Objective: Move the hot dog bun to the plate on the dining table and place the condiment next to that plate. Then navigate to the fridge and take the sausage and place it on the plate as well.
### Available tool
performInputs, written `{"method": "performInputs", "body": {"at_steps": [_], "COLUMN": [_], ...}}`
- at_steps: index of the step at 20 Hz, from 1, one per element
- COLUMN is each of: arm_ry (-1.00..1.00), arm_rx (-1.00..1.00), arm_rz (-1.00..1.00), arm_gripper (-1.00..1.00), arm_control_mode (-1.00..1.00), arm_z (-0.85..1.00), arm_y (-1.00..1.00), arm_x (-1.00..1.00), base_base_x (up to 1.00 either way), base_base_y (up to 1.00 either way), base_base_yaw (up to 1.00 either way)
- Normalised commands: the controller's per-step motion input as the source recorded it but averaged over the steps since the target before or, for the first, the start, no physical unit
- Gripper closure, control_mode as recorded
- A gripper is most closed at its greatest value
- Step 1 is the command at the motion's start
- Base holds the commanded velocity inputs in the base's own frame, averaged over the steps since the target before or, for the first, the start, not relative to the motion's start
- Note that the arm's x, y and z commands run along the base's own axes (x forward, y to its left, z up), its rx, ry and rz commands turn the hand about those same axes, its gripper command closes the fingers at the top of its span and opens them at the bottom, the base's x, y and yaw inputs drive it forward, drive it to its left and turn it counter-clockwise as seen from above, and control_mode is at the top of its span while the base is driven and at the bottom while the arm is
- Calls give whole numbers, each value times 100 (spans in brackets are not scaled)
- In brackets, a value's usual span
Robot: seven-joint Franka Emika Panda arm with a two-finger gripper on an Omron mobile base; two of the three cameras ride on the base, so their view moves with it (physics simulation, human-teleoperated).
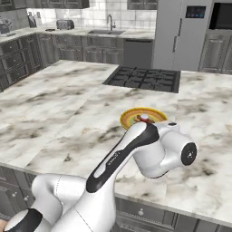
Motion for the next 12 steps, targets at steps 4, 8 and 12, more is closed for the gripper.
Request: {"method": "performInputs", "body": {"at_steps": [4, 8, 12], "arm_ry": [0, 0, 0], "arm_rx": [0, 0, 0], "arm_rz": [0, 0, 0], "arm_gripper": [100, 100, 100], "arm_control_mode": [-100, -100, -100], "arm_z": [-41, -36, -38], "arm_y": [-17, -21, -19], "arm_x": [53, 48, 54], "base_base_x": [0, 0, 0], "base_base_y": [0, 0, 0], "base_base_yaw": [0, 0, 0]}}
